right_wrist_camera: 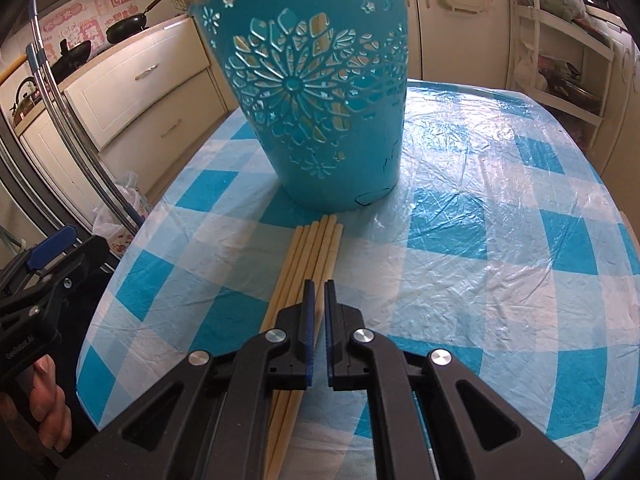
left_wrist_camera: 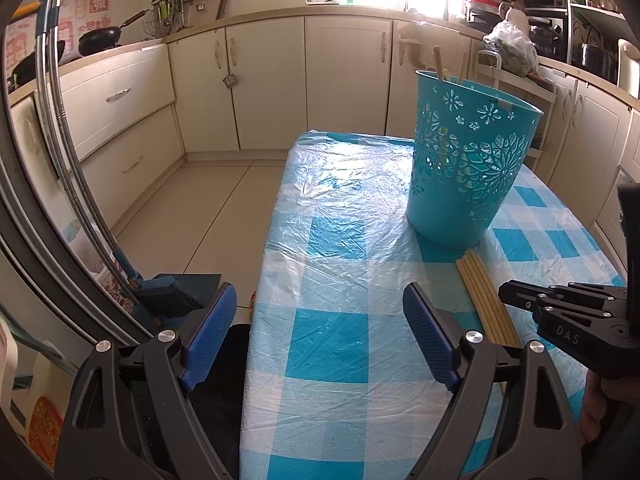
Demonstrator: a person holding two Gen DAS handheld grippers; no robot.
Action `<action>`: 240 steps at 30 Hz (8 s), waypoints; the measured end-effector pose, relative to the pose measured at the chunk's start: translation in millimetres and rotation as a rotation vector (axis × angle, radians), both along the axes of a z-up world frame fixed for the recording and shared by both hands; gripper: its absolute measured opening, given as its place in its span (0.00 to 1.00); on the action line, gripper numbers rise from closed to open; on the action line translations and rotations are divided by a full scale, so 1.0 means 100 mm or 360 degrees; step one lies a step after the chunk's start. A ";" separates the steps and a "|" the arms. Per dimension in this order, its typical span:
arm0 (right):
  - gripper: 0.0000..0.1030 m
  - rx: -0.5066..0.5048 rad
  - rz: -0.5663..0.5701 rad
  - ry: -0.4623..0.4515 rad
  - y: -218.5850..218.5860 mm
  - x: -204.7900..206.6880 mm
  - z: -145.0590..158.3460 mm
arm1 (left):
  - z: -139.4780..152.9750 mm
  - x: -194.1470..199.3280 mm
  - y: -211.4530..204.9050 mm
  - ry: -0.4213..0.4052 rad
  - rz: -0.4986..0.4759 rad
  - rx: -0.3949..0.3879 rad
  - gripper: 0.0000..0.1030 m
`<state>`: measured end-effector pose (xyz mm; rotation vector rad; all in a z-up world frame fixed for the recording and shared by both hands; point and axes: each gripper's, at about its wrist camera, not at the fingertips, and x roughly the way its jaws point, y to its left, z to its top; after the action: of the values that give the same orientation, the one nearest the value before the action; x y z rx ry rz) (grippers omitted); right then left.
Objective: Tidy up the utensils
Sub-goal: 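Bring the open right gripper back to the sticks on the cloth, then move the open left gripper down to the wooden stick bundle, then close the left gripper on one stick from the bundle, then lift the stick with the left gripper over the teal basket, then open the left gripper to drop the stick into the basket, then withdraw the open left gripper from the basket, then close the right gripper on the loose wooden stick, then lift the stick with the right gripper over the teal basket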
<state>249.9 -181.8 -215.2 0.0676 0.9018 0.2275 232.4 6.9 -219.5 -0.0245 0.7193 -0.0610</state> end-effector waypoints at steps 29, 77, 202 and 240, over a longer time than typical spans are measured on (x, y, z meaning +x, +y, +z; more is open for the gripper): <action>0.07 -0.0004 -0.0133 0.0053 -0.45 -0.12 -0.01 | -0.13 0.24 -0.66 0.0242 -0.0209 -0.0041 0.79; 0.13 0.0046 -0.0112 -0.0008 -0.49 0.12 -0.04 | -0.36 0.69 -1.18 0.0497 -0.0440 0.0112 0.06; 0.06 -0.0071 -0.0166 0.0053 -0.47 -0.06 -0.01 | 0.12 -0.17 0.21 -0.0034 -0.0078 -0.0262 0.73; 0.06 0.0482 -0.0055 -0.0684 -0.59 -0.45 1.67 | 0.07 -0.16 0.16 -0.0030 -0.0069 -0.0232 0.74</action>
<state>205.1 -240.8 -48.4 0.3033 0.4330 0.3303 216.5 22.7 -212.3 -0.1477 0.6955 -0.1551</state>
